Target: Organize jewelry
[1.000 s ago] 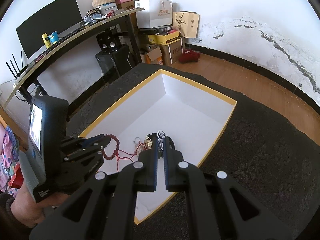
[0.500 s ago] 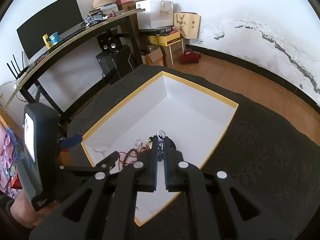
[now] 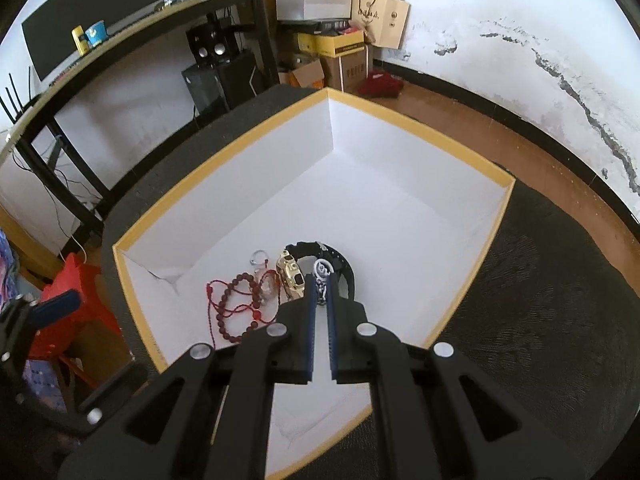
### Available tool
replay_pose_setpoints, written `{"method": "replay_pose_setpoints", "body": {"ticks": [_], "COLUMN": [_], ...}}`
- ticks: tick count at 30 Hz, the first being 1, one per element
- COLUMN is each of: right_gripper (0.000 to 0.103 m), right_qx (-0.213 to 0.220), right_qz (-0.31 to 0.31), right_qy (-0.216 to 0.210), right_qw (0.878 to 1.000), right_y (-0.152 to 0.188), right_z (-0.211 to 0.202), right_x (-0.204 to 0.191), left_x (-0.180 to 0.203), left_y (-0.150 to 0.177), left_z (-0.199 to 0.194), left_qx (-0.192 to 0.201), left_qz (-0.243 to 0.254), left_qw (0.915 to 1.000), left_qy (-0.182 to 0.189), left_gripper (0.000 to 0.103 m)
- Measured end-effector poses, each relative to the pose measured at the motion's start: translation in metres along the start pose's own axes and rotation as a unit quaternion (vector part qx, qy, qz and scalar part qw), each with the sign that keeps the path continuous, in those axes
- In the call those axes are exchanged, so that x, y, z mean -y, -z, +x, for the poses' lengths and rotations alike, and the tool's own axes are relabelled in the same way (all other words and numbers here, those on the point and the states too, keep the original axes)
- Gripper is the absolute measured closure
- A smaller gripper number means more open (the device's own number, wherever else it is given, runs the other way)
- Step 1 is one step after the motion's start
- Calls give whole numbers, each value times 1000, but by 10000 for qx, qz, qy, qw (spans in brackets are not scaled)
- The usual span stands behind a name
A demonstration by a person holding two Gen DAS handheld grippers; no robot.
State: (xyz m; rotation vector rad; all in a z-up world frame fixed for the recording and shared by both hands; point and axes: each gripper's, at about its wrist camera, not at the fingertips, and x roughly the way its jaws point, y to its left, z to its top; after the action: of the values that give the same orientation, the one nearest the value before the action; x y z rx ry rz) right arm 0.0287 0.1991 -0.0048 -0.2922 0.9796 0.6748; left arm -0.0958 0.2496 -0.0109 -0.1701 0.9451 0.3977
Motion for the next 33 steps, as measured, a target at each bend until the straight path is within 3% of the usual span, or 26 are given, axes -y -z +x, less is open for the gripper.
{"method": "replay_pose_setpoints", "body": {"ticks": [14,15,16,18,28,33], "right_gripper": [95,78,44,5,5,5], "right_qx": [-174,-158,-130,37,155,220], "right_qz": [111,107,102,139,180,86], "right_qy": [-10,-41,-87,-183,-218,51], "right_qw": [9998,9998,9998,9997,9995,9997], "right_y": [4,4,4,5,3,11], "right_z": [27,27,26,21,3,-16], "right_x": [5,4,4,3,6,6], "left_x": [7,7,7,8,12,17], "left_y": [7,6,6,7,7,6], "left_z": [-6,-7,-7,-8,-14,-18], "left_qx": [6,14,22,23,85,124], "left_qz": [127,147,157,152,153,170], "left_qw": [9999,9999,9998,9998,9998,9997], "left_qy": [89,88,89,92,94,96], "left_gripper": [8,8,8,8,8,8]}}
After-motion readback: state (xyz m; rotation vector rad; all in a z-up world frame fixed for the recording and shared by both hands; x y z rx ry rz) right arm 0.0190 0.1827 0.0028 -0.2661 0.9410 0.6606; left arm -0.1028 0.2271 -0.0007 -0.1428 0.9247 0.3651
